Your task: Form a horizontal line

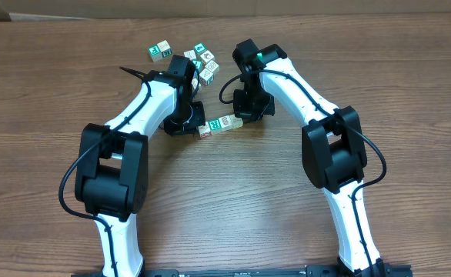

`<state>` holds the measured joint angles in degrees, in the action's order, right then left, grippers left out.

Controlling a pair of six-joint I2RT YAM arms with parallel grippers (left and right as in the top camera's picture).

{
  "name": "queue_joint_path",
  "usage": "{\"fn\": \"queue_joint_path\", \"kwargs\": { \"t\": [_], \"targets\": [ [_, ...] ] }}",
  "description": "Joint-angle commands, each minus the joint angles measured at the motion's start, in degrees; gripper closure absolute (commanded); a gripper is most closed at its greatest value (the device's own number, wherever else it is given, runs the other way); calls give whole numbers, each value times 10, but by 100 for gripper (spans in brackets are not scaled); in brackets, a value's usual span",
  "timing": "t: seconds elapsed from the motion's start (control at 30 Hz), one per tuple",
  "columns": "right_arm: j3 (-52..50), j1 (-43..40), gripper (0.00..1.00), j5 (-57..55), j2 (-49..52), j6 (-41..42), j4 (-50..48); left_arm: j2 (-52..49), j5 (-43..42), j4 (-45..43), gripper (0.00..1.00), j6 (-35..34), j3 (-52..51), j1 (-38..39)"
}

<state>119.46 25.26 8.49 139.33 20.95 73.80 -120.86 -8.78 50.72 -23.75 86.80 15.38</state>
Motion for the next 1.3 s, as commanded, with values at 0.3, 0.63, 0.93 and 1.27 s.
{"fn": "queue_joint_path", "kwargs": {
  "t": [0.3,0.63,0.93,1.27],
  "targets": [
    [5,-1,96,-6,4,3,1,0,26,-13,96,16,-5,5],
    [5,-1,96,4,4,3,1,0,21,-10,96,24,-5,5],
    [5,-1,96,4,4,3,1,-7,17,-5,96,23,-5,7],
    [5,-1,96,4,4,3,3,-16,17,-18,96,24,-5,12]
  ]
}}
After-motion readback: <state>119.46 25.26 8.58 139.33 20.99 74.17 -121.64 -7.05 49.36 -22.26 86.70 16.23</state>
